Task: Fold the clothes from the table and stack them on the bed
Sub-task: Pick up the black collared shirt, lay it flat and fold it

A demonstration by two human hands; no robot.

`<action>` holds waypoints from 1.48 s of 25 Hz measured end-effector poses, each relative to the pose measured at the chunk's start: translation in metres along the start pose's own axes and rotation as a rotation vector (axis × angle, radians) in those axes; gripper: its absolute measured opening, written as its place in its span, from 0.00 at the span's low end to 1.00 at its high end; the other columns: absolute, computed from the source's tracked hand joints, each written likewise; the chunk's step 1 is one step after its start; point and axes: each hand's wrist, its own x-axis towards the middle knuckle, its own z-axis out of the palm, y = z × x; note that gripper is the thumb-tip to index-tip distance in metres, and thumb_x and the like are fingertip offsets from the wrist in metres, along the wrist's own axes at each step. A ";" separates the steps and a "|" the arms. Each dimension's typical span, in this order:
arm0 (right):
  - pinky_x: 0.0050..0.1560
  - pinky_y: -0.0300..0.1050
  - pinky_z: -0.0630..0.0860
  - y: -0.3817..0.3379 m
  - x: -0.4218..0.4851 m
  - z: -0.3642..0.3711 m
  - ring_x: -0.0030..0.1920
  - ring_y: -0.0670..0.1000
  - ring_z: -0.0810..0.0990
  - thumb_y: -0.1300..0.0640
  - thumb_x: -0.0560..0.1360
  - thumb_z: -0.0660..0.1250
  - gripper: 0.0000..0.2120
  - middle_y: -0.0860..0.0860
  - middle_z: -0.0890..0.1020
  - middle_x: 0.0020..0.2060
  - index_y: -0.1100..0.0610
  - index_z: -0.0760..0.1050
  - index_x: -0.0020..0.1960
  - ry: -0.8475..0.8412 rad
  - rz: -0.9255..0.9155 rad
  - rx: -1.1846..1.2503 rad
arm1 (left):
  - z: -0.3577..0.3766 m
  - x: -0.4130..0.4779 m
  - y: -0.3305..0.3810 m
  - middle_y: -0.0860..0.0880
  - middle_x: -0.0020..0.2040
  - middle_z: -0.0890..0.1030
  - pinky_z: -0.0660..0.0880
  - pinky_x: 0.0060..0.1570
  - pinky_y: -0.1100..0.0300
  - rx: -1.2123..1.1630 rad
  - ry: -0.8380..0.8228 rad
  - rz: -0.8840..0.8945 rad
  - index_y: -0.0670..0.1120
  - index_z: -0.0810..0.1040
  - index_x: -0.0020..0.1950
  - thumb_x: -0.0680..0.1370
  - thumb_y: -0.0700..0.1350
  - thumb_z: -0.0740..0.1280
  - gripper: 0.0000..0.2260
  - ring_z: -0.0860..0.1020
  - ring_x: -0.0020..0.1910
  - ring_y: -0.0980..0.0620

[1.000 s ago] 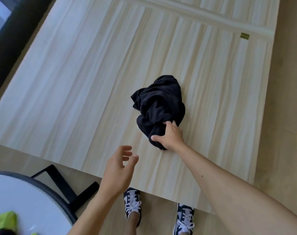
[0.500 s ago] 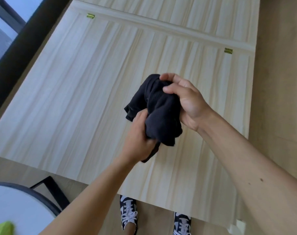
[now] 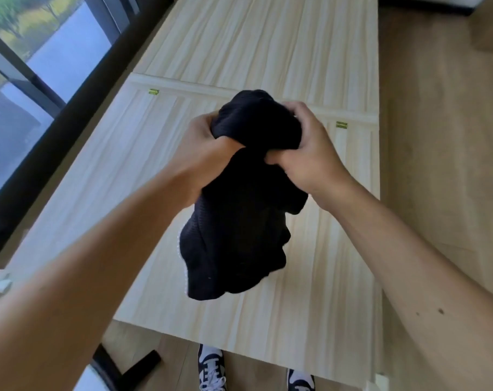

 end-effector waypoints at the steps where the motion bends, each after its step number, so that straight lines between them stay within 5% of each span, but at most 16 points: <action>1: 0.54 0.53 0.82 -0.012 -0.001 -0.011 0.49 0.48 0.84 0.67 0.70 0.69 0.23 0.49 0.83 0.49 0.50 0.72 0.61 0.082 0.019 0.025 | -0.008 -0.003 0.020 0.49 0.43 0.87 0.84 0.46 0.50 0.070 -0.046 0.001 0.49 0.83 0.49 0.71 0.39 0.74 0.09 0.86 0.45 0.52; 5: 0.36 0.47 0.79 -0.083 -0.002 -0.074 0.32 0.49 0.81 0.70 0.74 0.60 0.15 0.55 0.80 0.40 0.52 0.67 0.53 0.316 0.057 0.146 | -0.048 -0.022 0.115 0.54 0.38 0.85 0.76 0.41 0.62 0.488 -0.121 0.058 0.51 0.81 0.45 0.70 0.49 0.79 0.08 0.82 0.37 0.60; 8: 0.38 0.49 0.79 -0.146 -0.006 -0.102 0.33 0.51 0.82 0.69 0.74 0.63 0.13 0.55 0.81 0.41 0.53 0.68 0.51 0.233 0.039 0.060 | -0.069 -0.042 0.188 0.56 0.37 0.83 0.75 0.41 0.59 0.690 -0.093 0.061 0.54 0.80 0.42 0.75 0.50 0.74 0.05 0.82 0.40 0.56; 10: 0.42 0.51 0.81 -0.187 -0.014 -0.111 0.43 0.55 0.85 0.66 0.73 0.69 0.14 0.53 0.83 0.46 0.54 0.70 0.54 0.149 0.028 0.023 | -0.076 -0.053 0.231 0.54 0.39 0.81 0.73 0.40 0.58 0.718 -0.018 0.055 0.54 0.78 0.40 0.79 0.49 0.69 0.08 0.81 0.43 0.52; 13: 0.42 0.37 0.72 -0.260 -0.042 -0.120 0.55 0.50 0.74 0.55 0.73 0.75 0.29 0.47 0.68 0.65 0.49 0.65 0.68 0.049 -0.014 -0.157 | -0.072 -0.072 0.300 0.51 0.39 0.78 0.71 0.38 0.58 0.499 0.164 -0.025 0.49 0.77 0.41 0.83 0.49 0.62 0.12 0.79 0.40 0.51; 15: 0.47 0.40 0.72 -0.295 -0.072 -0.117 0.52 0.48 0.73 0.49 0.74 0.74 0.27 0.46 0.67 0.64 0.48 0.66 0.67 0.137 -0.105 -0.300 | -0.067 -0.084 0.338 0.49 0.38 0.77 0.71 0.36 0.59 0.291 0.280 -0.069 0.47 0.76 0.44 0.84 0.48 0.60 0.11 0.76 0.36 0.52; 17: 0.49 0.48 0.78 -0.322 -0.104 -0.109 0.47 0.48 0.79 0.45 0.71 0.74 0.17 0.46 0.78 0.53 0.48 0.73 0.55 0.173 -0.185 -0.281 | -0.064 -0.096 0.378 0.48 0.39 0.76 0.73 0.39 0.58 0.068 0.340 -0.086 0.45 0.77 0.48 0.84 0.47 0.60 0.09 0.76 0.37 0.51; 19: 0.52 0.49 0.80 -0.349 -0.125 -0.101 0.46 0.46 0.82 0.39 0.65 0.75 0.20 0.45 0.81 0.46 0.47 0.74 0.51 0.000 -0.143 -0.195 | -0.063 -0.102 0.415 0.46 0.43 0.78 0.76 0.44 0.57 -0.092 0.314 -0.077 0.42 0.76 0.57 0.83 0.46 0.62 0.10 0.79 0.42 0.49; 21: 0.56 0.46 0.79 -0.376 -0.127 -0.097 0.50 0.44 0.82 0.33 0.61 0.75 0.28 0.43 0.81 0.49 0.46 0.73 0.54 -0.048 -0.131 -0.141 | -0.063 -0.112 0.450 0.45 0.39 0.77 0.74 0.32 0.60 -0.178 0.268 -0.026 0.38 0.74 0.59 0.83 0.45 0.63 0.11 0.79 0.33 0.50; 23: 0.54 0.44 0.78 -0.403 -0.119 -0.102 0.51 0.45 0.82 0.37 0.65 0.75 0.26 0.43 0.83 0.50 0.49 0.76 0.57 0.048 -0.199 -0.093 | -0.063 -0.123 0.480 0.44 0.37 0.77 0.73 0.23 0.64 -0.245 0.230 0.010 0.36 0.73 0.59 0.83 0.42 0.65 0.10 0.77 0.22 0.54; 26: 0.43 0.45 0.72 -0.437 -0.105 -0.122 0.44 0.52 0.80 0.53 0.76 0.69 0.11 0.51 0.82 0.41 0.60 0.79 0.53 0.093 -0.252 -0.037 | -0.074 -0.136 0.511 0.38 0.52 0.83 0.83 0.32 0.59 -0.317 0.171 0.063 0.34 0.73 0.65 0.82 0.41 0.68 0.15 0.84 0.32 0.50; 30: 0.48 0.50 0.70 -0.475 -0.103 -0.149 0.41 0.55 0.78 0.53 0.75 0.63 0.18 0.63 0.79 0.40 0.68 0.75 0.52 -0.002 -0.337 0.017 | -0.102 -0.133 0.527 0.49 0.55 0.82 0.81 0.50 0.54 0.438 0.434 0.570 0.49 0.77 0.56 0.73 0.59 0.73 0.18 0.80 0.49 0.53; 32: 0.47 0.51 0.74 -0.494 -0.108 -0.158 0.38 0.55 0.82 0.52 0.79 0.62 0.16 0.60 0.82 0.37 0.65 0.78 0.47 -0.058 -0.385 0.003 | -0.113 -0.136 0.530 0.55 0.69 0.75 0.72 0.64 0.57 0.608 0.089 0.687 0.55 0.70 0.71 0.68 0.67 0.73 0.36 0.74 0.66 0.55; 34: 0.46 0.48 0.79 -0.508 -0.113 -0.166 0.38 0.49 0.85 0.50 0.83 0.61 0.15 0.53 0.85 0.37 0.57 0.81 0.46 -0.053 -0.395 0.026 | -0.115 -0.138 0.529 0.56 0.73 0.72 0.68 0.69 0.58 0.680 -0.197 0.627 0.57 0.63 0.78 0.66 0.66 0.76 0.44 0.72 0.70 0.57; 37: 0.51 0.49 0.81 -0.519 -0.120 -0.179 0.46 0.52 0.87 0.47 0.80 0.67 0.15 0.54 0.87 0.44 0.59 0.82 0.53 -0.057 -0.415 0.070 | -0.116 -0.133 0.528 0.52 0.56 0.83 0.79 0.56 0.56 0.701 -0.189 0.718 0.50 0.76 0.66 0.72 0.49 0.79 0.25 0.82 0.53 0.56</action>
